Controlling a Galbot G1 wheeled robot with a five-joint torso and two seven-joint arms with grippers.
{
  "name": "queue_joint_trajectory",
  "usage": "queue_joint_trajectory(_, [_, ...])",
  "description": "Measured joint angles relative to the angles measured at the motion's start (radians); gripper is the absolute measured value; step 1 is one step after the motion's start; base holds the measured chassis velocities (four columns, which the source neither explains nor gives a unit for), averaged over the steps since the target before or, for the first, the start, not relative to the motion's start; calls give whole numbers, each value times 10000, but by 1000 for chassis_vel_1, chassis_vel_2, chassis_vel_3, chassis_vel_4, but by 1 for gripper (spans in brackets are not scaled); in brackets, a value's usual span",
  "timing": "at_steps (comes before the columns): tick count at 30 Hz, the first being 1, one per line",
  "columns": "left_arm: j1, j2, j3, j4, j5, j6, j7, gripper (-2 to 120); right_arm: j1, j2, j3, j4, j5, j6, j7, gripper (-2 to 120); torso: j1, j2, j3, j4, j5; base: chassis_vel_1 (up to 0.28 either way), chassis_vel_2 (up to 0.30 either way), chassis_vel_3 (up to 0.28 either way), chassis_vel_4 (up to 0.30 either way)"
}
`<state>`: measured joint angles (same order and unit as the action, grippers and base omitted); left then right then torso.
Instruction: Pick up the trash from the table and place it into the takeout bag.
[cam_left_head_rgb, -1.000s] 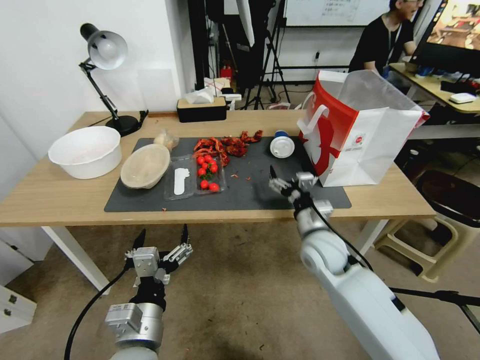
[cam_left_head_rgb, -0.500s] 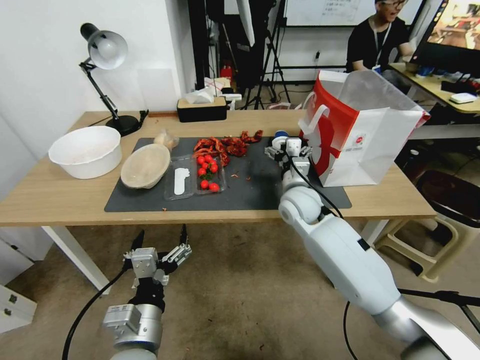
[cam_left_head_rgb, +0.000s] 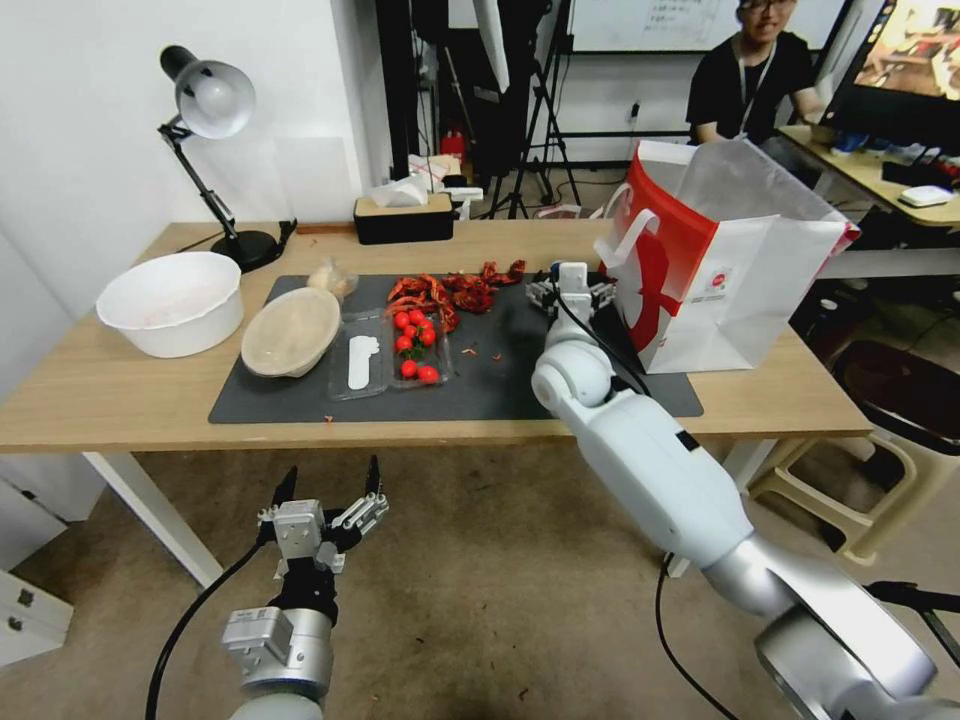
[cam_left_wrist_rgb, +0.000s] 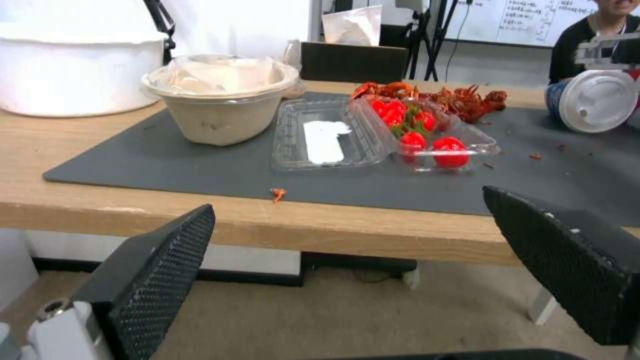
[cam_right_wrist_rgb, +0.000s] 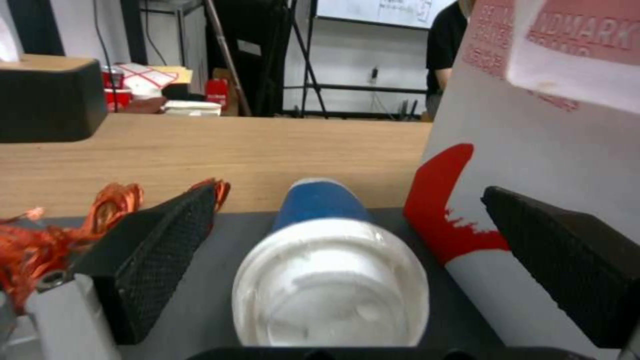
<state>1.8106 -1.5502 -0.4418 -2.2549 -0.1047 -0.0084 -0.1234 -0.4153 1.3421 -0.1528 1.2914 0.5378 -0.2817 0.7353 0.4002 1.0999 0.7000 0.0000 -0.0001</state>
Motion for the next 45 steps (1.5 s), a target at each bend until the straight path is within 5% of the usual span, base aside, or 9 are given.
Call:
queue_joint_trajectory(31, [-201,172,12,75,-182,24,-235,100,161,300,89,-1361,146,-146,-556,100,-2,1,0,0,2,0,0,0,0])
queue_joint_trajectory(45, [-193,86,53,126,-159,-27,-222,100,26,199,65,-1237,161,6,-935,69,-2,2,0,1,2,0,0,0,0])
